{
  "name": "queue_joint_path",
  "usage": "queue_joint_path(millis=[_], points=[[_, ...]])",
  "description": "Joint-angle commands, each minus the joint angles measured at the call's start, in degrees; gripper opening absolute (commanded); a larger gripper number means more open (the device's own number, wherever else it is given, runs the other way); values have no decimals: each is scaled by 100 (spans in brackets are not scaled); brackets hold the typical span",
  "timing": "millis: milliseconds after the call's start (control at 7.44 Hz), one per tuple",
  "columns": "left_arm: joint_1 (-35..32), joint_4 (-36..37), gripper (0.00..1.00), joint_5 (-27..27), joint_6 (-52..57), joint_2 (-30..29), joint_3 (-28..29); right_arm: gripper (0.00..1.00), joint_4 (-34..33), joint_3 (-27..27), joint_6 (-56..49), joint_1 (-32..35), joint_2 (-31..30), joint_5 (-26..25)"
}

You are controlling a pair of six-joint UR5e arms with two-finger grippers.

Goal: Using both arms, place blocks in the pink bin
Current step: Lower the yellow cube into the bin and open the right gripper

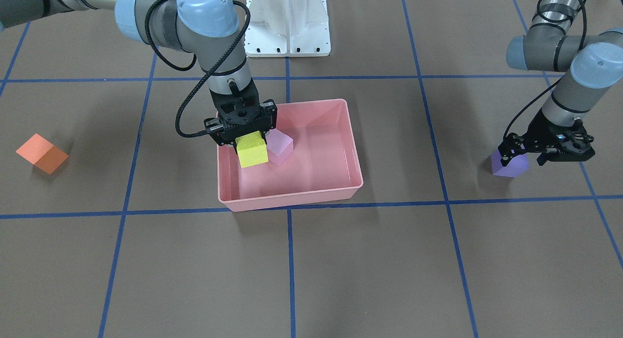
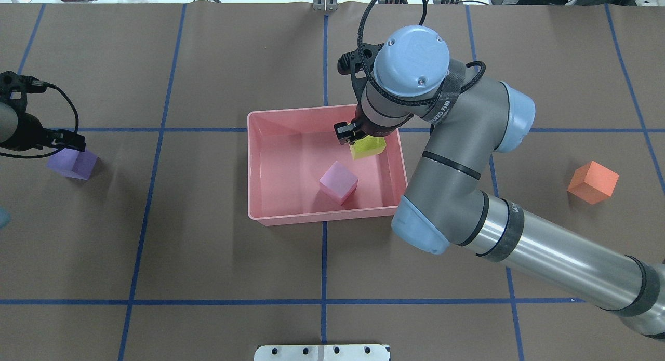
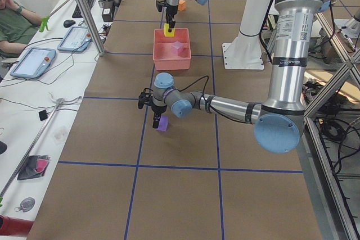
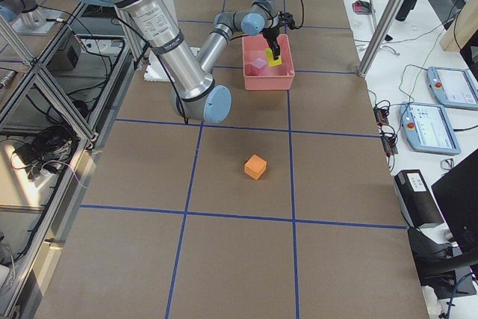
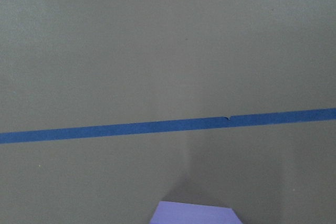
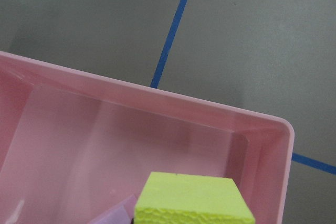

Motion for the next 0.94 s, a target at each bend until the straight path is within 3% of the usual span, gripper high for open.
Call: queue_joint_path(millis=[0, 134, 269, 672, 806], points=[[45, 6, 100, -1, -152, -5, 14, 0, 0, -14, 7, -43, -1, 0], [89, 6, 100, -79, -196, -5, 23, 41, 0, -22, 68, -43, 8, 9], [124, 6, 100, -89, -196, -5, 23, 99, -9, 12, 121, -43, 17, 9], [291, -3, 100, -89, -284, 21, 23, 100, -27, 48, 332, -8, 17, 254], [300, -3, 84, -89, -276, 21, 14, 100, -27, 48, 332, 44, 17, 299]])
